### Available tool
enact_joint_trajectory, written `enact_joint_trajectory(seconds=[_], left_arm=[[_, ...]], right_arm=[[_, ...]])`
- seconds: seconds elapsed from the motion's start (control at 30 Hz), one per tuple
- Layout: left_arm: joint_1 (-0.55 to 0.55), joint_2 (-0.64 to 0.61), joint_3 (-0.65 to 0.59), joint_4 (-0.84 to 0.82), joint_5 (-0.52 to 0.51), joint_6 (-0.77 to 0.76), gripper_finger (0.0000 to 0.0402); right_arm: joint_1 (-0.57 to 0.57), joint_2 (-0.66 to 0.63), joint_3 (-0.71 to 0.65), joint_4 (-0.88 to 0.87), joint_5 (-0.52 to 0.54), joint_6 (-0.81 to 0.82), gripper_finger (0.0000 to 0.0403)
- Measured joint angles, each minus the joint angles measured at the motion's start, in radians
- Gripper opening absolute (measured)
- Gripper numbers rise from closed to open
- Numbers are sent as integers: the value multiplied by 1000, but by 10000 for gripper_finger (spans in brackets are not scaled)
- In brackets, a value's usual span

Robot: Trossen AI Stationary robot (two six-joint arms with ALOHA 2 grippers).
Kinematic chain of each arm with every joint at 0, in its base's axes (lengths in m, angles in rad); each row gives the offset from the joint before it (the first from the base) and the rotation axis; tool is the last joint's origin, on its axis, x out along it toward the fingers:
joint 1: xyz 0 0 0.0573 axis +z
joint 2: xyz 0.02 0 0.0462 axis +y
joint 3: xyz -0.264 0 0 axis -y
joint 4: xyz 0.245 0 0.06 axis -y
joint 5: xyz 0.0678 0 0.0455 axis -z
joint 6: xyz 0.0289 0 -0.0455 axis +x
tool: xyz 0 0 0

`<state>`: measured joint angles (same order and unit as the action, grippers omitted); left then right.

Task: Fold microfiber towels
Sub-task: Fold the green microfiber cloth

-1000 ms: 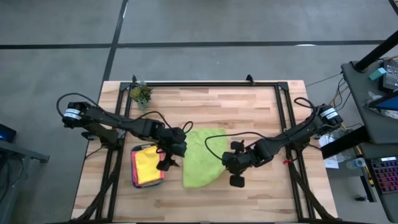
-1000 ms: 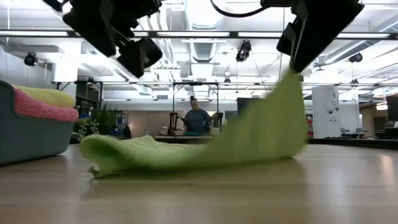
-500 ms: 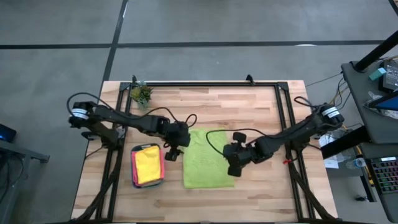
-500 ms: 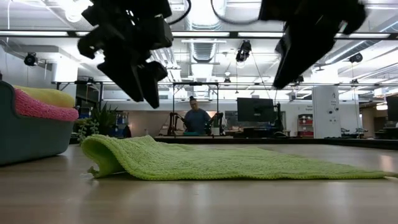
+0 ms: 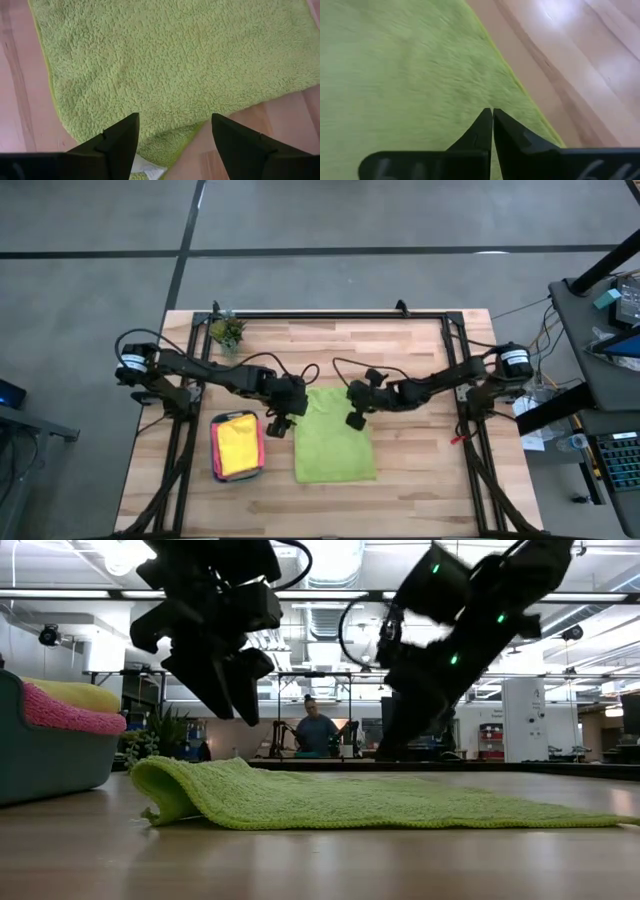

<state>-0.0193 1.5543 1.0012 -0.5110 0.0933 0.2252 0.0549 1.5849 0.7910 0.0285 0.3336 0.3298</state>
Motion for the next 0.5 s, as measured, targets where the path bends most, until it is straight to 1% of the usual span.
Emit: enact_joint_trajectory(seconds=[0.17, 0.3, 0.43, 0.5], left_arm=[[0, 0, -8, 2, -25, 18, 233], [3, -1, -11, -5, -27, 18, 233], [18, -1, -27, -5, -28, 23, 233], [32, -1, -35, -1, -32, 26, 233]], right_arm=[[-46, 73, -1, 5, -1, -1, 9], [-70, 92, 0, -11, 0, 4, 9], [-98, 83, 3, -104, 27, -35, 9], [-115, 72, 3, -167, 70, -64, 8]])
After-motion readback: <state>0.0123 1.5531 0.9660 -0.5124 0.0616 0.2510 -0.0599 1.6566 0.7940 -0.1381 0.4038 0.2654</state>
